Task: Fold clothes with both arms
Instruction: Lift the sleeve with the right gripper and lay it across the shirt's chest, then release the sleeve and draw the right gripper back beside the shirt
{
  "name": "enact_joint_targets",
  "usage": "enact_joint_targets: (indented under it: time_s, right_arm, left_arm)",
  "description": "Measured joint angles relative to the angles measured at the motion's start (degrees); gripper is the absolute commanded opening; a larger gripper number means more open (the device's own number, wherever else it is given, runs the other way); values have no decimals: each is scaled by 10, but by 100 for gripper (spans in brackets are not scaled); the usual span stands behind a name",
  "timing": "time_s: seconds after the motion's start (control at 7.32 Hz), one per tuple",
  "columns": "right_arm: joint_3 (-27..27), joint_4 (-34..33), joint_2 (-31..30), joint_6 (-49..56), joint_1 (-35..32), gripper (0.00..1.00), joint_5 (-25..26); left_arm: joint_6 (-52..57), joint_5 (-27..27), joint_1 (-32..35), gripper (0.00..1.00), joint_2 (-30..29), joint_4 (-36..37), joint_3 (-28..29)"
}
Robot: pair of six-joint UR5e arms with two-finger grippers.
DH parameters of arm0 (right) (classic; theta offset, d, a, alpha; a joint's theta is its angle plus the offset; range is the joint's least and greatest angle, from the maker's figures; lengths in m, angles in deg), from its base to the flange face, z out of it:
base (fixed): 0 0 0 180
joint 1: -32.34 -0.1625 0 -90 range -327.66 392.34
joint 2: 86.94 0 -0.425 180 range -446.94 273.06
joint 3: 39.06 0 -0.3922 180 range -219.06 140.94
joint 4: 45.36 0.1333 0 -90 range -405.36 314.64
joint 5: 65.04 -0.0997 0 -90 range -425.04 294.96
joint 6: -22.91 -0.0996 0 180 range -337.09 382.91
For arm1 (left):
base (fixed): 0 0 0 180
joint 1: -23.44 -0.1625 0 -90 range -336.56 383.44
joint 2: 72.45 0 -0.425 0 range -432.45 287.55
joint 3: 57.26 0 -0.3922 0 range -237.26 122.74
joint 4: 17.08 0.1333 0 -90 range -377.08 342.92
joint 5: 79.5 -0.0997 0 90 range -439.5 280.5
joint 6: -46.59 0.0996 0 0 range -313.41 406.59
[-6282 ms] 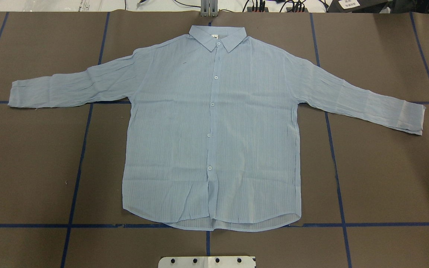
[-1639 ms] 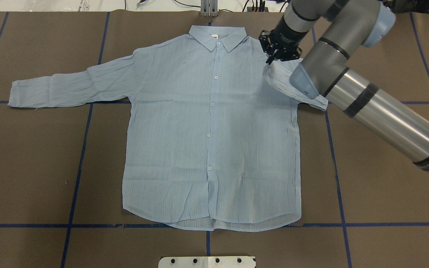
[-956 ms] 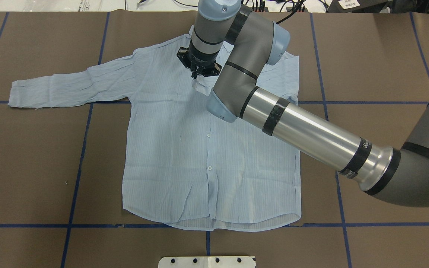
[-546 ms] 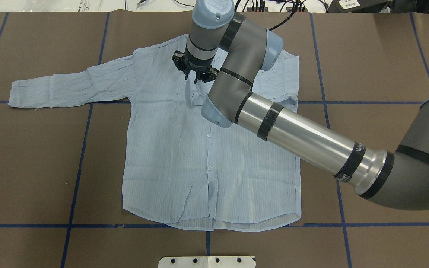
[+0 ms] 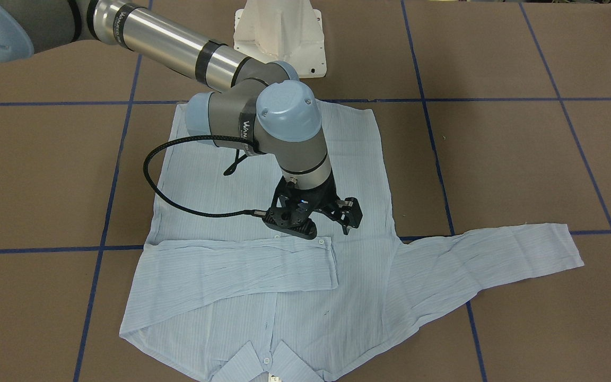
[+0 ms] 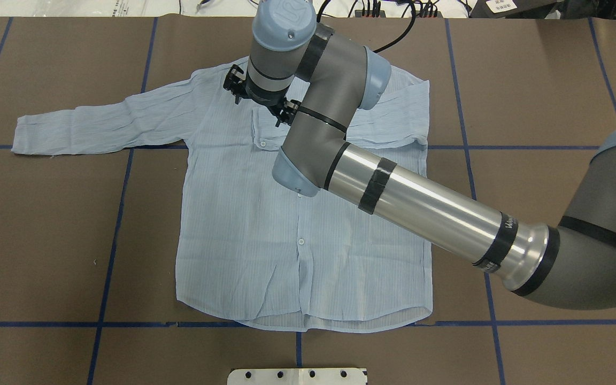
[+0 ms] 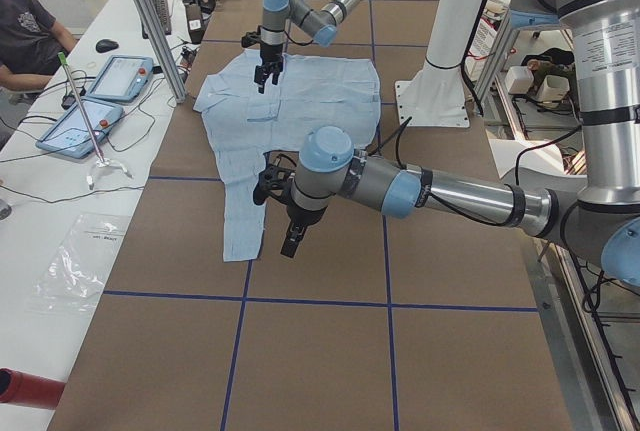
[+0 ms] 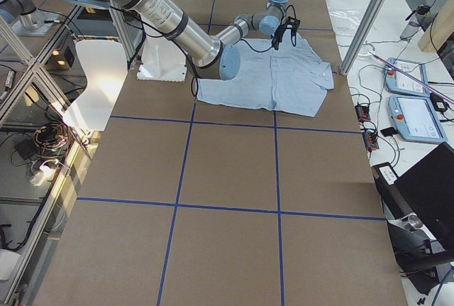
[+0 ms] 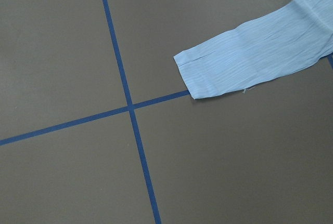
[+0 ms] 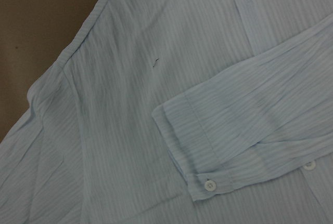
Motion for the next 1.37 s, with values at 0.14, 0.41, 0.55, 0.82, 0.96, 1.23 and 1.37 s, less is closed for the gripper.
enact_joint_targets:
  time_s: [0.14, 0.41, 0.55, 0.82, 0.96, 1.23, 1.37]
  right_arm:
    - [-61, -17, -51, 1, -11, 99, -6]
    - [-211, -34, -185, 7, -44, 99, -42]
    - [-263, -37, -240, 16, -59, 99, -55]
    - [-342, -39, -333, 43, -87, 99, -72]
    - [-365, -39, -367, 61, -102, 99, -83]
    - [-383, -37, -410, 91, -122, 99, -93]
    - [-387, -36, -420, 97, -126, 99, -94]
  left_arm:
    - [-27, 0, -15, 100, -21, -13, 36]
    - [-80, 3, -48, 100, -75, -70, 129]
    - [-121, 4, -68, 100, -115, -84, 178]
    - [-192, 2, -123, 99, -172, -109, 243]
    - [-226, 2, -149, 99, -189, -133, 271]
    - [-260, 2, -184, 90, -227, -175, 344]
    - [-264, 2, -193, 87, -246, -186, 380]
